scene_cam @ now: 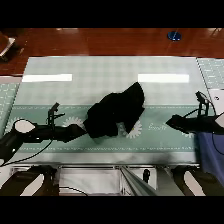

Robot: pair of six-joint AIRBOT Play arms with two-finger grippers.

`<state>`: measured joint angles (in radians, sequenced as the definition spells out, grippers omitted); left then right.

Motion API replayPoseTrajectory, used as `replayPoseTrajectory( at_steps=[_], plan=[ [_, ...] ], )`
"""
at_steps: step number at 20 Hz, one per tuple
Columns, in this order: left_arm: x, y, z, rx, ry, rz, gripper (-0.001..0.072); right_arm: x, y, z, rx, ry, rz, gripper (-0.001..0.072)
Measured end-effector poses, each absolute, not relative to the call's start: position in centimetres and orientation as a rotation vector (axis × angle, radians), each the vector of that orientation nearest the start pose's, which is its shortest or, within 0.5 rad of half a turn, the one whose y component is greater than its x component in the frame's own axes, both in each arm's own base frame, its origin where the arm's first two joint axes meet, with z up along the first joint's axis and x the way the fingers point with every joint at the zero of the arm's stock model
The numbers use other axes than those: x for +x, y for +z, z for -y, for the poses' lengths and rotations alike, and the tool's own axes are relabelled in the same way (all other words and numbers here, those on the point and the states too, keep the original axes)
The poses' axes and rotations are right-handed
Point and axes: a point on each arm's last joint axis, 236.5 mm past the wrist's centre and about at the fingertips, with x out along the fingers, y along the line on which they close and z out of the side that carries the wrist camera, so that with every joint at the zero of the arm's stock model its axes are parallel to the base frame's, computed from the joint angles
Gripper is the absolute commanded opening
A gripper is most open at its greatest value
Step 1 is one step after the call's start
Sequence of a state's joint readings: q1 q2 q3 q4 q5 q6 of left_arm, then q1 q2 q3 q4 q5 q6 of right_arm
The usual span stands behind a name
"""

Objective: Fold the shirts.

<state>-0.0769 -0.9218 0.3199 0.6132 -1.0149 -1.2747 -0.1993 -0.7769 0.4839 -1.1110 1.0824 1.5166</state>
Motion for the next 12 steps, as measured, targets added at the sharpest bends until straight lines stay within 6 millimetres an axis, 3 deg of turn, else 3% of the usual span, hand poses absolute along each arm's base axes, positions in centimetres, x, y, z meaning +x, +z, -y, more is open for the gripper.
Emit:
replayPoseTrajectory(
  at_steps=[7,8,9,10,12],
  plan=[
    [20.4,-9.4,22.1,-0.860,-0.543,-1.472,0.0493,24.1,-5.2,-7.1,0.579,0.117,-1.244,0.0408],
    [20.7,-9.5,22.5,-0.860,-0.552,-1.475,0.0372,24.1,-5.2,-7.5,0.579,0.123,-1.241,0.0408],
    [21.3,-9.8,22.7,-0.847,-0.548,-1.465,0.0092,24.3,-5.3,-7.8,0.578,0.127,-1.239,0.0408],
    [21.9,-10.1,22.7,-0.832,-0.545,-1.453,0.0023,24.4,-5.6,-8.2,0.580,0.131,-1.243,0.0408],
    [23.0,-9.4,23.3,-0.822,-0.575,-1.424,0.0024,24.6,-6.3,-9.1,0.592,0.142,-1.263,0.0408]
  ],
)
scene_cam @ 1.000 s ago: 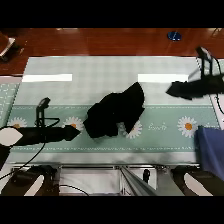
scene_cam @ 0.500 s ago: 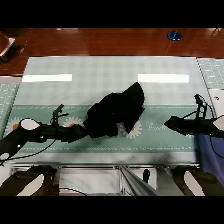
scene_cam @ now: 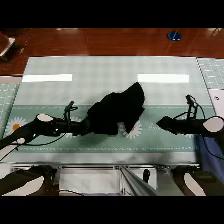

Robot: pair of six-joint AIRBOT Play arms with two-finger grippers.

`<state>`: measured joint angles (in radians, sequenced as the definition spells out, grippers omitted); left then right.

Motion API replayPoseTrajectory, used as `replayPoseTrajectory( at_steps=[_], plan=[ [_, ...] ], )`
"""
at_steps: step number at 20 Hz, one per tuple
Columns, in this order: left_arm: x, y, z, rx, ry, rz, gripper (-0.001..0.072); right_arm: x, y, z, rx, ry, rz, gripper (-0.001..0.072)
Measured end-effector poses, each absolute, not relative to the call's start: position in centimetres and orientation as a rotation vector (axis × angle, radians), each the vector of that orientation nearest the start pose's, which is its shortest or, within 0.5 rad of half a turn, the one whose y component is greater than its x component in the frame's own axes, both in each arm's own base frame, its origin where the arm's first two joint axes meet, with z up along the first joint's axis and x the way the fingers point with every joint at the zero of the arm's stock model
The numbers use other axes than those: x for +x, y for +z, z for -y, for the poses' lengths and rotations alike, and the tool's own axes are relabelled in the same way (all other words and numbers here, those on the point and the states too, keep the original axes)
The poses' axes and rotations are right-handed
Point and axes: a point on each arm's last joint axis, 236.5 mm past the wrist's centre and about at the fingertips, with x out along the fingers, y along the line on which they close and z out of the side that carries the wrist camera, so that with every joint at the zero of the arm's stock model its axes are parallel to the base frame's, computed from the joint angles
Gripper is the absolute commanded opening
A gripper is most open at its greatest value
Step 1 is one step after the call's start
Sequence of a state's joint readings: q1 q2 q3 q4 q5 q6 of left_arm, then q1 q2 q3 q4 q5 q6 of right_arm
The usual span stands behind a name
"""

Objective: Fold the shirts.

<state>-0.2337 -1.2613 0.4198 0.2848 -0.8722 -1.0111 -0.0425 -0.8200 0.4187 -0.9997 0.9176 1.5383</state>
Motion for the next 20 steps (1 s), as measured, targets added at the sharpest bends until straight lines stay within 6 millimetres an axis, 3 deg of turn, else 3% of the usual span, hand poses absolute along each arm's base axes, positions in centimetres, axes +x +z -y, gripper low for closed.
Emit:
replayPoseTrajectory(
  at_steps=[4,13,14,16,18,20],
  plan=[
    [24.2,-8.4,24.1,-0.802,-0.622,-1.388,0.0024,26.0,-7.5,-11.7,0.632,0.185,-1.298,0.0408],
    [24.7,-7.9,24.4,-0.798,-0.644,-1.374,0.0024,31.1,-9.4,-19.1,0.633,0.314,-1.374,0.0398],
    [24.7,-7.9,24.4,-0.796,-0.645,-1.373,0.0024,31.6,-9.5,-20.0,0.635,0.329,-1.383,0.0318],
    [24.7,-7.9,24.4,-0.794,-0.647,-1.371,0.0024,32.0,-9.9,-21.2,0.615,0.358,-1.403,0.0029],
    [25.0,-7.7,24.3,-0.793,-0.652,-1.362,0.0024,32.7,-9.3,-22.1,0.593,0.402,-1.399,0.0026],
    [26.3,-6.2,23.9,-0.805,-0.668,-1.317,0.0024,33.8,-7.2,-22.4,0.548,0.458,-1.364,0.0026]
  ],
)
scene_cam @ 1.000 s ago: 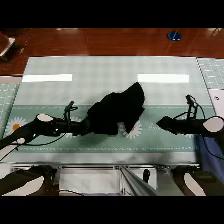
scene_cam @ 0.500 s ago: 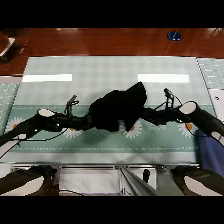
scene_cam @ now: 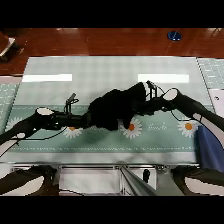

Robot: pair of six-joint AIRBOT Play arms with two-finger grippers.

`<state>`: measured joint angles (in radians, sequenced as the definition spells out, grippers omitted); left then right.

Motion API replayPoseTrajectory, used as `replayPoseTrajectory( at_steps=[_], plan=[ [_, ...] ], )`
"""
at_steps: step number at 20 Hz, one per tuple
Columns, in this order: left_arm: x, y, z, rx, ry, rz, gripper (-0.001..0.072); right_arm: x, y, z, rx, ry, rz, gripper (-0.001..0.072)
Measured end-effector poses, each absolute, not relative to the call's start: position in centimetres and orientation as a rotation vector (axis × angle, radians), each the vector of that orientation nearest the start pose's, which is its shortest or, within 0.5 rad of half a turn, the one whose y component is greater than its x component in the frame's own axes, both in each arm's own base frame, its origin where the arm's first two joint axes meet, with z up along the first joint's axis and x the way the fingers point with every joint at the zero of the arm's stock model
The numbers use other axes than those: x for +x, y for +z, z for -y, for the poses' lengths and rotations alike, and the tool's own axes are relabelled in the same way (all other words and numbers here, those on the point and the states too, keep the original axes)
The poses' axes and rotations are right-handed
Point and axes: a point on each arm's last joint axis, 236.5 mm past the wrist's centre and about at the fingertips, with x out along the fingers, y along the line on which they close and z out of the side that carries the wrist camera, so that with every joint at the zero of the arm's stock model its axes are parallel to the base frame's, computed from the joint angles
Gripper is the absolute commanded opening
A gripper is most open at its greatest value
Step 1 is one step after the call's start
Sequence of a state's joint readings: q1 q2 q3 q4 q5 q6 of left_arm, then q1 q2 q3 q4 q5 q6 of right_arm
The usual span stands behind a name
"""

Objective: Fold the shirts.

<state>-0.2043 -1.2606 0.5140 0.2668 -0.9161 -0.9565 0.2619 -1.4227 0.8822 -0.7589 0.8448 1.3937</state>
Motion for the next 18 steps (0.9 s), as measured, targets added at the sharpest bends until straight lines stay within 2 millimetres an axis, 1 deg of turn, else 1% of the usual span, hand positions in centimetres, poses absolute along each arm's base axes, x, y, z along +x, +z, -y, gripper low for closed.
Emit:
replayPoseTrajectory(
  at_steps=[1,2,3,4,5,6,7,8,9,10,11,12,13,15,16,17,18],
  plan=[
    [27.5,-4.6,23.6,-0.815,-0.684,-1.272,0.0023,35.0,-5.4,-22.1,0.520,0.477,-1.322,0.0026],
    [29.0,-2.7,23.0,-0.827,-0.697,-1.212,0.0023,36.3,-3.2,-21.4,0.477,0.489,-1.272,0.0026],
    [30.6,-0.2,22.4,-0.840,-0.714,-1.138,0.0023,37.7,-0.5,-20.5,0.439,0.492,-1.211,0.0025],
    [32.6,3.1,21.3,-0.855,-0.720,-1.036,0.0023,39.3,2.9,-19.3,0.396,0.484,-1.135,0.0025],
    [34.7,6.7,20.0,-0.869,-0.717,-0.917,0.0023,40.7,6.4,-18.1,0.353,0.472,-1.056,0.0025],
    [36.4,10.4,18.7,-0.873,-0.709,-0.800,0.0023,41.9,10.8,-16.9,0.314,0.461,-0.960,0.0026],
    [37.9,14.9,17.3,-0.877,-0.706,-0.670,0.0023,42.7,15.4,-15.9,0.274,0.451,-0.864,0.0025],
    [38.7,19.0,16.1,-0.866,-0.706,-0.557,0.0023,42.8,19.6,-15.1,0.237,0.446,-0.783,0.0026],
    [38.9,23.5,15.1,-0.840,-0.720,-0.447,0.0023,42.5,23.7,-14.4,0.201,0.442,-0.705,0.0025],
    [38.6,27.4,14.3,-0.806,-0.732,-0.355,0.0023,41.6,27.9,-13.9,0.166,0.441,-0.629,0.0026],
    [38.0,30.9,13.7,-0.762,-0.741,-0.275,0.0023,40.3,31.6,-13.2,0.132,0.435,-0.559,0.0025],
    [36.8,34.4,13.4,-0.704,-0.756,-0.202,0.0023,38.8,34.6,-12.6,0.104,0.428,-0.499,0.0026],
    [35.4,37.3,13.2,-0.646,-0.763,-0.144,0.0023,36.8,37.6,-12.0,0.077,0.421,-0.437,0.0026],
    [32.3,41.5,13.5,-0.529,-0.775,-0.072,0.0023,32.7,42.0,-10.9,0.034,0.409,-0.329,0.0026],
    [30.6,43.0,13.8,-0.479,-0.786,-0.048,0.0023,30.8,43.7,-10.4,0.016,0.400,-0.285,0.0026],
    [28.9,44.0,14.2,-0.426,-0.793,-0.038,0.0023,28.7,45.0,-10.0,0.002,0.396,-0.247,0.0026],
    [27.4,44.5,14.6,-0.382,-0.797,-0.037,0.0023,26.7,46.0,-9.7,-0.009,0.395,-0.217,0.0026]
  ],
)
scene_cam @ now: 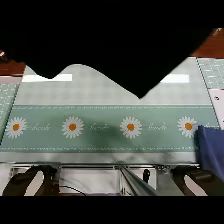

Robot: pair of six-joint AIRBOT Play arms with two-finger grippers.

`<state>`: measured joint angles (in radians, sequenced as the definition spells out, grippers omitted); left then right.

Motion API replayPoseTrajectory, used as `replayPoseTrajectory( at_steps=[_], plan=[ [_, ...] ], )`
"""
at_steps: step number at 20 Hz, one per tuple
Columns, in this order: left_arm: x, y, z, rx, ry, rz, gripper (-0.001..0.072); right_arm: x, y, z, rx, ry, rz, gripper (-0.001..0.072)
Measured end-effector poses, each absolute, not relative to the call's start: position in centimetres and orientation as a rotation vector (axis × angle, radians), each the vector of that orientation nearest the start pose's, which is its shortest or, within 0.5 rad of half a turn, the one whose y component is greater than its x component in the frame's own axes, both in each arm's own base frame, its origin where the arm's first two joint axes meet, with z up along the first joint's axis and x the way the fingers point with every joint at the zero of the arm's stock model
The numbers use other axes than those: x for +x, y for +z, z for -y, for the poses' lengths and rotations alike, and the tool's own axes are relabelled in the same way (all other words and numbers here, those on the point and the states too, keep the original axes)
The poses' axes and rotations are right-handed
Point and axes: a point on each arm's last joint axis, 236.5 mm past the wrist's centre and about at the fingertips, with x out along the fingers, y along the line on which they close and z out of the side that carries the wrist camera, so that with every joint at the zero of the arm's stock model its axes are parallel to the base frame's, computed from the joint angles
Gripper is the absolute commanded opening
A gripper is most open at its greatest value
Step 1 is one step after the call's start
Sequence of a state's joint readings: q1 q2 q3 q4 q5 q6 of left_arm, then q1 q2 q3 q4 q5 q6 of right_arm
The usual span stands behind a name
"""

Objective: Fold the shirts.

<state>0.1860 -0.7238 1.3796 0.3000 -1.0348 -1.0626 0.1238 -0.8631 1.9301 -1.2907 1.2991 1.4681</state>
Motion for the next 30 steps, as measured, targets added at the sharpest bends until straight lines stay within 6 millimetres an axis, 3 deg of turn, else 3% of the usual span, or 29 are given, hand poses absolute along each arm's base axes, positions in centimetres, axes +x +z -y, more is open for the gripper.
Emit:
replayPoseTrajectory(
  at_steps=[2,5,9,13,21,25,26,27,28,30],
  plan=[
    [24.4,44.5,15.5,-0.300,-0.810,-0.064,0.0023,23.7,47.0,-9.2,-0.027,0.392,-0.188,0.0026],
    [21.5,41.9,16.0,-0.209,-0.789,-0.184,0.0023,20.8,46.2,-8.8,-0.052,0.393,-0.225,0.0026],
    [20.2,36.8,15.9,-0.182,-0.777,-0.382,0.0023,20.6,42.7,-8.8,-0.060,0.398,-0.349,0.0026],
    [22.6,28.7,15.6,-0.305,-0.761,-0.598,0.0023,24.5,35.4,-9.7,-0.005,0.411,-0.541,0.0026],
    [31.1,8.4,15.4,-0.570,-0.573,-0.927,0.0023,37.9,17.5,-13.5,0.209,0.424,-0.889,0.0026],
    [32.9,0.5,15.6,-0.602,-0.492,-1.077,0.0032,41.6,9.0,-14.2,0.268,0.391,-1.055,0.0027],
    [33.2,-0.8,15.7,-0.608,-0.477,-1.105,0.0168,42.2,7.2,-14.2,0.282,0.380,-1.089,0.0065],
    [33.5,-1.9,15.6,-0.608,-0.463,-1.123,0.0513,42.7,5.8,-14.2,0.296,0.372,-1.112,0.0340],
    [33.8,-2.5,15.7,-0.612,-0.460,-1.137,0.0504,43.1,4.7,-14.2,0.308,0.362,-1.129,0.0410],
    [34.6,-2.5,15.7,-0.599,-0.468,-1.145,0.0504,43.5,3.4,-13.6,0.326,0.344,-1.153,0.0409]
  ],
)
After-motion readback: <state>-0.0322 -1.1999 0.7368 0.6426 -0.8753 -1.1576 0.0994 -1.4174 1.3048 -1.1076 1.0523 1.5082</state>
